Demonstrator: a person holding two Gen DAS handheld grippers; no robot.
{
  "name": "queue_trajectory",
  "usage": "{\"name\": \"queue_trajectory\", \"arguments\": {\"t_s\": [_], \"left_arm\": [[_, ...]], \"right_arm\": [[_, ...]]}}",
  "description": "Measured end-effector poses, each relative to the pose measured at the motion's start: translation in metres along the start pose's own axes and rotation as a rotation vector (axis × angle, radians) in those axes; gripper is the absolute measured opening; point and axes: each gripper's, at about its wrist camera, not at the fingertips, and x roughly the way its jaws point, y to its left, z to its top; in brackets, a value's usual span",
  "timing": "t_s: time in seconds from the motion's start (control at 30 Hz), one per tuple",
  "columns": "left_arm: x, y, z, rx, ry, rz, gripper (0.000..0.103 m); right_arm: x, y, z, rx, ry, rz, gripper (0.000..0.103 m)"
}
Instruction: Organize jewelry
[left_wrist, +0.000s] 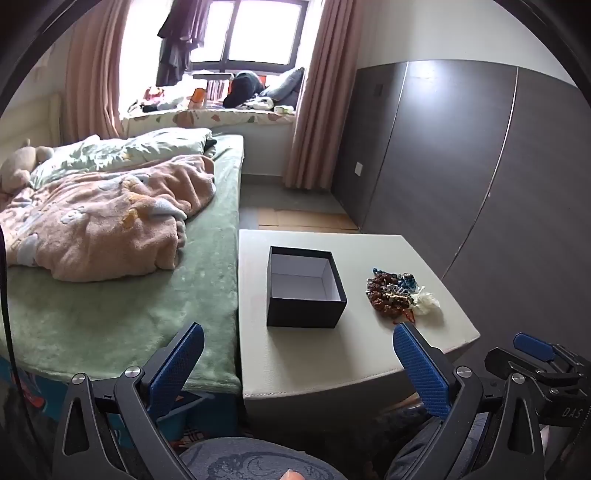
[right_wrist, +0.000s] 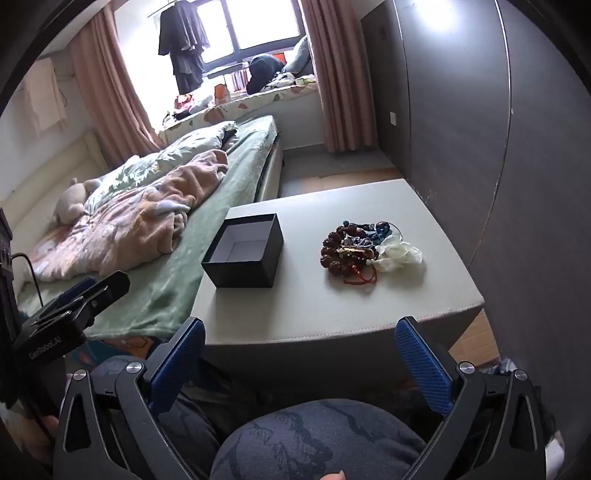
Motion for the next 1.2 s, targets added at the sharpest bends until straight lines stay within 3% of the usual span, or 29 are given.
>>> {"name": "queue_trajectory", "arguments": {"t_s": [1.2], "left_arm": [[-0.029,-0.005,-0.003,0.007,-0.029,-0.016,0.102]], "right_arm": [[-0.005,-0.016,-0.002,0.032,-0.039,-0.051,0.103]]}}
